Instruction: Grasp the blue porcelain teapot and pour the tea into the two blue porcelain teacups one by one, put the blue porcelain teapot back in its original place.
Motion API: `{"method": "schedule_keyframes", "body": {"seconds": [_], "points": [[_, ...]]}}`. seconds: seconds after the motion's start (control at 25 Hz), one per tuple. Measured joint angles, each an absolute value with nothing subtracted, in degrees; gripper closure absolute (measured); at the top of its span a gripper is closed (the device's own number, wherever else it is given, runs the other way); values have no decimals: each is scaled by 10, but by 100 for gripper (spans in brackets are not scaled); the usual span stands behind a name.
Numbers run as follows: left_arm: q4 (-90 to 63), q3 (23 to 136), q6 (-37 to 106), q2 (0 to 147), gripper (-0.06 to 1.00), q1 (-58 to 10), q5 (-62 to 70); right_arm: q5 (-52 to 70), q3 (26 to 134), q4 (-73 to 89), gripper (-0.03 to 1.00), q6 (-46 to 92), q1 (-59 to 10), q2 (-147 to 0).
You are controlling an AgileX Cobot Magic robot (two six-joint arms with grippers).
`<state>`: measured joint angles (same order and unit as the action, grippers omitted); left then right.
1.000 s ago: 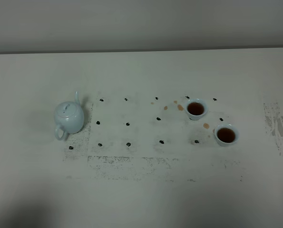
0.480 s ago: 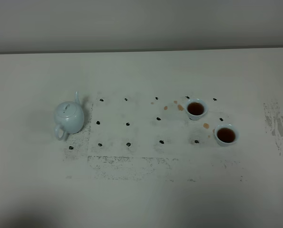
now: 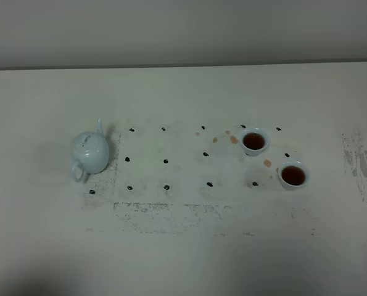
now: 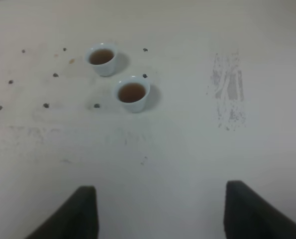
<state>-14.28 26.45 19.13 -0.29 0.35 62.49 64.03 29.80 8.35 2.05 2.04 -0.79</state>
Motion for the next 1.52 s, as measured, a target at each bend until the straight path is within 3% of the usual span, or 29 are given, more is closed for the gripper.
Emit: {"method": "schedule_keyframes", "body": {"seconds": [1.52], "points": [[-143,264,191,-3,44,3,625,639,298,84,44,21,20,-8]]}}
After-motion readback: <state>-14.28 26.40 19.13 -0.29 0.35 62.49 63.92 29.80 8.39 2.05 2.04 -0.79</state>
